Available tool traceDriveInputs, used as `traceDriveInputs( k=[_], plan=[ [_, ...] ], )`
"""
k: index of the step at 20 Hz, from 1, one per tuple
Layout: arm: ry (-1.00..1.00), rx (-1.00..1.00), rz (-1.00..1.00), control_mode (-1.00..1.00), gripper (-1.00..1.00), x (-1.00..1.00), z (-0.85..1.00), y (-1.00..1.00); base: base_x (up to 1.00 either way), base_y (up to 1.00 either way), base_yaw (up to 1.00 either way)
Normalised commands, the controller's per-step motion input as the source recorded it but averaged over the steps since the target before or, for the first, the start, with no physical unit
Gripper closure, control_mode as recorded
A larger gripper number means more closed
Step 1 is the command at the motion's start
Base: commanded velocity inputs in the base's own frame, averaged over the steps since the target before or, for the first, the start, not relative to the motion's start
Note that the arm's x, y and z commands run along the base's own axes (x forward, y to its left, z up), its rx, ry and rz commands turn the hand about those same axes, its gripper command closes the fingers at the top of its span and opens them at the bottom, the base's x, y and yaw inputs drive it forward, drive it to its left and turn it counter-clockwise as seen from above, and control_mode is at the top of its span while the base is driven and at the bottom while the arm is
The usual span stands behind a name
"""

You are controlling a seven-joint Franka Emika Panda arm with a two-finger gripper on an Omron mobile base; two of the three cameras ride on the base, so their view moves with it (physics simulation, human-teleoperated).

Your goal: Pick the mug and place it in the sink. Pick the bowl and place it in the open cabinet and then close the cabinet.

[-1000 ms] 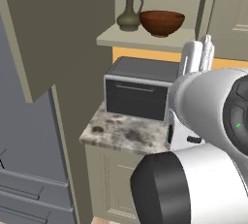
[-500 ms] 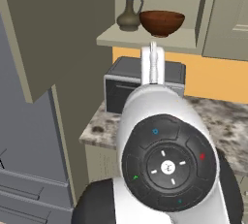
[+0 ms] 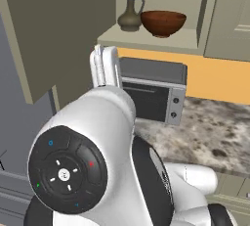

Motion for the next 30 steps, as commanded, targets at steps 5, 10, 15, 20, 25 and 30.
traceDriveInputs(
  k=[5, 10, 15, 20, 25, 30],
  plan=[
    [-0.06, -0.06, 0.00, -1.00, -1.00, 0.11, -0.02, 0.46, 0.00, 0.00, 0.00],
    [-0.09, -0.04, 0.00, -1.00, -1.00, 0.00, 0.00, 0.42, 0.00, 0.00, 0.00],
    [-0.12, -0.01, 0.00, -1.00, -1.00, 0.10, -0.04, 0.40, 0.00, 0.00, 0.00],
    [-0.06, 0.01, 0.00, -1.00, -1.00, 0.17, -0.14, 0.39, 0.00, 0.00, 0.00],
    [-0.01, 0.00, 0.00, -1.00, -1.00, 0.23, -0.17, 0.27, 0.00, 0.00, 0.00],
    [0.00, 0.01, 0.00, -1.00, -1.00, 0.35, -0.20, 0.16, 0.00, 0.00, 0.00]
  ],
)
